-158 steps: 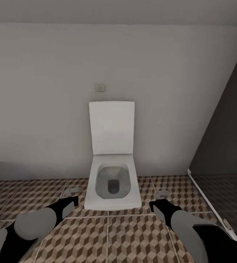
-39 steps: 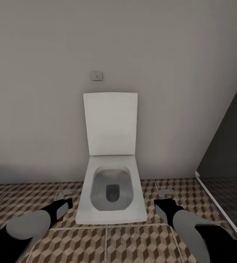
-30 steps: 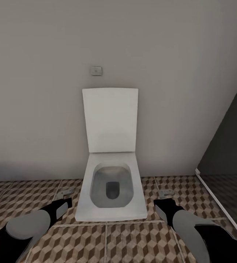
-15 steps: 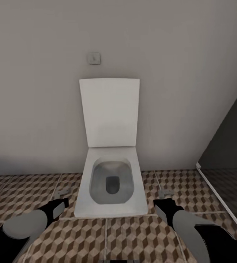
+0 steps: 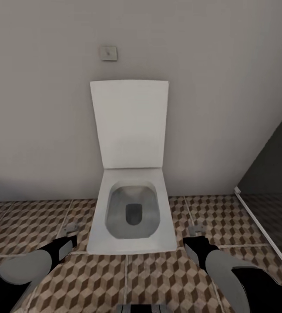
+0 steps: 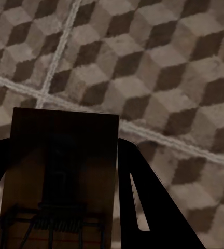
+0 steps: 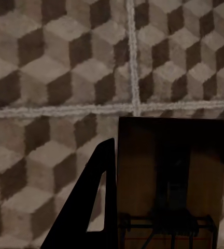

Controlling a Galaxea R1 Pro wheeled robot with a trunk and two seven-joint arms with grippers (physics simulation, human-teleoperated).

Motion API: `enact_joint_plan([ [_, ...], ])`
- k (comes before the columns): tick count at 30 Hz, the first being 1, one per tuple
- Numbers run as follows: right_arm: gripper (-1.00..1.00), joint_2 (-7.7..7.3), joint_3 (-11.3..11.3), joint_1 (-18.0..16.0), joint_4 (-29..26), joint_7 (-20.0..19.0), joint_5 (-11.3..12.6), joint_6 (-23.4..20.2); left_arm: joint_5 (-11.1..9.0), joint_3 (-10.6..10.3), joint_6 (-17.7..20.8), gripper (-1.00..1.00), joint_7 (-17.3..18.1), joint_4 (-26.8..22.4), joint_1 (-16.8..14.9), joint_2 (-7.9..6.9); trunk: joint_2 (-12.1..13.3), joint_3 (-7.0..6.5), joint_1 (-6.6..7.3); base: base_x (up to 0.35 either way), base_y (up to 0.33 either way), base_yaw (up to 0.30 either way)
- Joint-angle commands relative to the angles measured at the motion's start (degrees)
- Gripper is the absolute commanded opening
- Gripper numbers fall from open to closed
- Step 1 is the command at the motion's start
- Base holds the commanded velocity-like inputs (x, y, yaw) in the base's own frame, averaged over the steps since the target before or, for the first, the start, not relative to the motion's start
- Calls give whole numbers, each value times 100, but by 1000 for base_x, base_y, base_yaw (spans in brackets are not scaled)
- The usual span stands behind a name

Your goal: Take the four mousetraps from the cabinet in the bathroom and place them on the bathroom floor. Make sure all four end up on the same floor surface, and ensure that at least two of them are either under or directly next to the same bathroom sink.

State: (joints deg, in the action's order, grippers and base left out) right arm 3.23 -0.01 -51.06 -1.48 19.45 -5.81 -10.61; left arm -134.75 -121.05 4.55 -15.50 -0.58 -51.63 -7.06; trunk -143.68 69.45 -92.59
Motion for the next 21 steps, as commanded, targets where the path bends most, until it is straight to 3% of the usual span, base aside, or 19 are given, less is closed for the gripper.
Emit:
enact_joint_plan([
  [1,-100,2,1,-1,-10,1,-52,-54,-25,-52,25,-100,-4,-8,-5,-7,-4,27,-1,0,0,0],
  [15,-100,-27,-7,-1,-14,0,-52,-18,-25,-80,46,-100,32,-32,-5,21,-22,337,-37,0,0,0],
  [21,-100,-38,-3,-1,16,-2,-55,642,-25,-85,46,-100,32,-45,-5,72,-30,470,-53,0,0,0],
])
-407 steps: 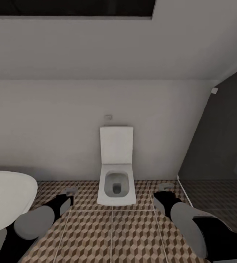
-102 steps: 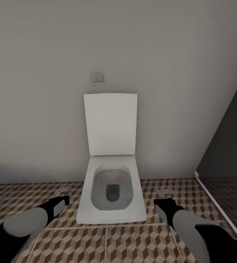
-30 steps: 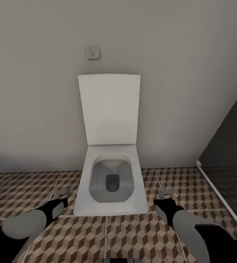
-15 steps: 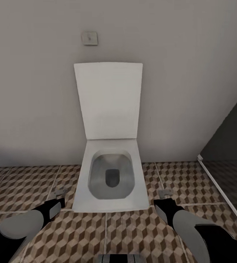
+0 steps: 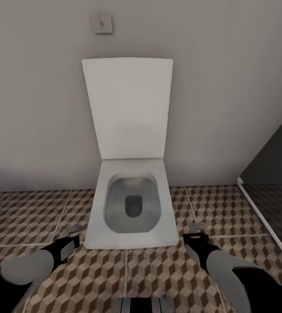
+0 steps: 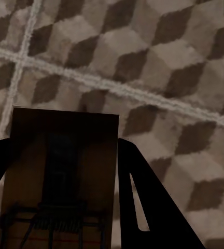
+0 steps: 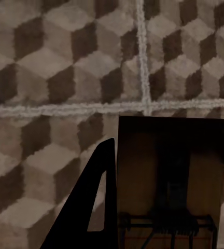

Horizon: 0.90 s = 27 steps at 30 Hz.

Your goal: Take the four mousetraps from the cabinet in the bathroom and place them on the bathroom floor. Make sure all four end up on the same floor surface, and ensure that at least two of them are either under or directly next to the same bathroom sink.

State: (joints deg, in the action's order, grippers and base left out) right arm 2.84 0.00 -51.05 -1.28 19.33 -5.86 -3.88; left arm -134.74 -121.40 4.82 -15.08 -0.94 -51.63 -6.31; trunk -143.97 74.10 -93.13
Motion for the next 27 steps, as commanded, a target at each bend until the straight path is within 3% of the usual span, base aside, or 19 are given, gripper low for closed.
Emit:
enact_joint_plan([
  [1,-100,-3,-2,-2,0,10,-49,52,-26,-50,19,-100,-9,-7,-5,-2,-3,27,-1,0,0,0],
  [11,-100,-33,54,106,-19,-204,-110,190,-26,-50,19,-100,-4,-41,-5,20,-17,248,-27,0,0,0],
  [17,-100,-56,149,104,-58,-818,-438,162,-26,-50,16,-100,-3,-47,-5,18,-25,381,-42,0,0,0],
  [23,-100,-64,164,96,-71,-921,-542,160,-26,-50,-9,-100,4,-63,-5,24,-33,514,-58,0,0,0],
  [27,-100,-30,169,94,-75,-942,-625,167,-26,-50,-21,-100,5,-64,-5,22,-33,514,-58,0,0,0],
])
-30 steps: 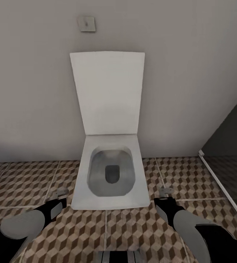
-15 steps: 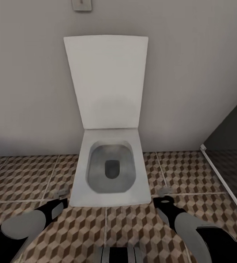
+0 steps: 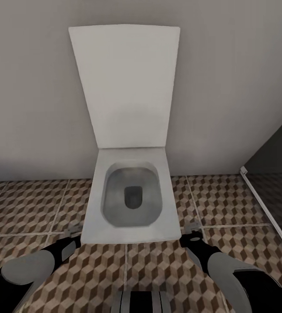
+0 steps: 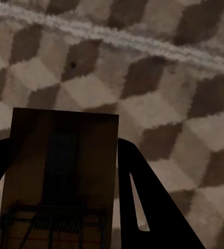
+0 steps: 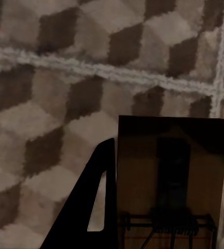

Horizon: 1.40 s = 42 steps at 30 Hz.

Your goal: Take the four mousetraps from the cabinet in the bathroom and place them on the bathroom floor. Make sure all four end up on the same floor surface, and ensure that at least two of them are either under or directly next to the same bathroom sink.

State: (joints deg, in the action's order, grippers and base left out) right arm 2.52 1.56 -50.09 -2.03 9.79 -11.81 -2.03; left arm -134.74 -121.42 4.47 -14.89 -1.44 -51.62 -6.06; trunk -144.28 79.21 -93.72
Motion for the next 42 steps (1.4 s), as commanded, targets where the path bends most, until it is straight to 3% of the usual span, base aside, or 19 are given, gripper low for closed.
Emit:
enact_joint_plan([
  [1,-100,4,12,-2,-2,12,-39,-18,-26,-48,13,-100,-14,-14,-6,-5,-2,4,1,0,0,0],
  [17,-100,-66,2,-5,-165,87,-74,11,-26,-48,1,-100,-22,-9,2,-48,-2,43,1,0,0,57],
  [22,-100,-279,-21,-5,-343,91,-64,-3,-26,-48,1,-100,-22,-13,10,-58,-2,43,1,0,0,4],
  [26,-100,-355,-30,-8,-370,87,-56,-7,-26,-48,1,-100,-22,-14,11,-50,-2,44,1,0,0,0],
  [42,-100,-353,-26,-6,-369,87,-47,-26,-26,-57,1,-100,-17,-10,20,-85,-2,44,1,34,0,0],
])
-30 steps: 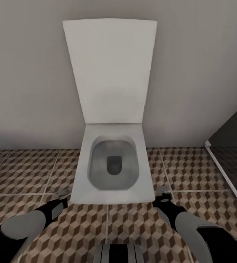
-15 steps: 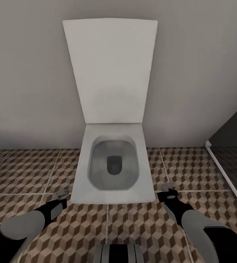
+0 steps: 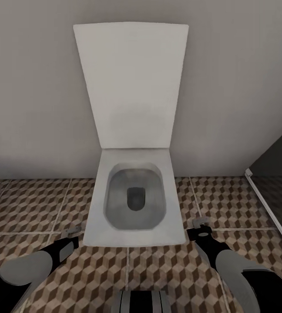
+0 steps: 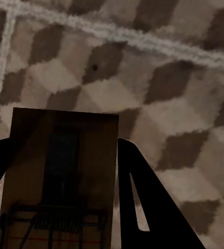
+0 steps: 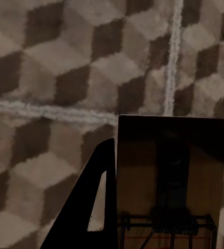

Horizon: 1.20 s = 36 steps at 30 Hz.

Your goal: Take the four mousetraps from the cabinet in the bathroom and place them on the bathroom floor. Make sure all four end up on the same floor surface, and ensure that at least two of them are either under or directly next to the same bathroom sink.

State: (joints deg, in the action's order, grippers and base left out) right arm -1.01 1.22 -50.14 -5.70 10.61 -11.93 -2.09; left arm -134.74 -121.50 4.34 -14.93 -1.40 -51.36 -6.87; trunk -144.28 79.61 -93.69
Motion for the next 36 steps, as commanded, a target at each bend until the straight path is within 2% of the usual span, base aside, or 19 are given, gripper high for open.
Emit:
enact_joint_plan([
  [1,-100,2,9,-1,-1,5,-36,-19,-26,-49,14,-100,-12,-12,-6,-5,-1,4,-1,271,0,0],
  [7,-100,-2,6,2,-1,5,-33,-19,-26,-49,14,-100,-18,-10,-5,15,-1,4,-1,177,0,0],
  [19,-100,-30,-22,-3,5,81,15,-46,-26,-48,14,-100,-29,-8,-5,52,-1,4,-1,10,0,0],
  [21,-100,-65,-25,-1,10,182,24,-53,-26,-49,14,-100,-28,-10,-5,53,-1,4,-1,0,0,0],
  [24,-100,-229,-37,3,34,301,45,-61,-26,-48,18,-100,-21,-16,-5,54,-1,4,-1,0,0,0],
  [26,-100,-288,-40,3,44,321,58,-80,-26,-49,21,-100,-20,-17,-5,61,-1,4,-1,0,0,0],
  [33,-100,-319,-42,4,51,335,76,-112,-26,-41,23,-100,-19,-25,-5,78,-1,4,-1,0,0,0],
  [36,-100,-317,-42,4,51,336,75,-110,-26,-41,23,-100,-19,-29,-5,80,-5,70,-9,0,0,0],
])
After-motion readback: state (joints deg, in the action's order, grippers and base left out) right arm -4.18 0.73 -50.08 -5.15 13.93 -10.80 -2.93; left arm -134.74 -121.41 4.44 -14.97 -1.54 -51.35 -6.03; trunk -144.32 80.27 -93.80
